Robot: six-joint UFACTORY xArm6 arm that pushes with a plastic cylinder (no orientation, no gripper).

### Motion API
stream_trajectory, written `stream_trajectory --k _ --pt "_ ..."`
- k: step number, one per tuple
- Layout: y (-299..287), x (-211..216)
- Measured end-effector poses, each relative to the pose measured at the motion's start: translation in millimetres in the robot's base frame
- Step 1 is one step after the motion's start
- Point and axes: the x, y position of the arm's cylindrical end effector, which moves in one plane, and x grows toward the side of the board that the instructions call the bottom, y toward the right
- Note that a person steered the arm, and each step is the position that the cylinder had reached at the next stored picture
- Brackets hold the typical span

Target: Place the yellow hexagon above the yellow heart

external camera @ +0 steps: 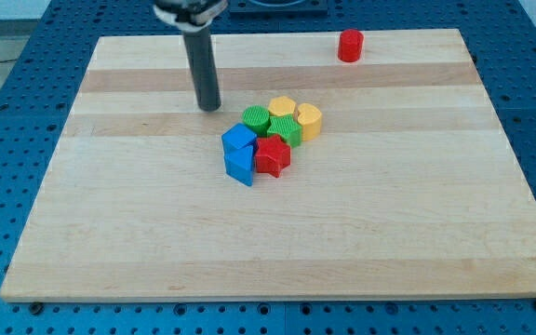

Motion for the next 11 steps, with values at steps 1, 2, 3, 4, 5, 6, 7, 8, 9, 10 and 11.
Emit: stream_trajectory --k 1,2,3,4,5,6,7,8,9,10,11 --pt "20.4 20.5" --pt "81.0 30.0" --pt "121.0 42.5" --pt "126.9 30.5" --pt "115.3 4.2" --pt "112.5 -12.6" --pt "118.0 -32.5" --pt "122.1 -51.1" --pt "139.5 -54.3" --pt "154.8 -46.2" --pt "157.4 -33.1"
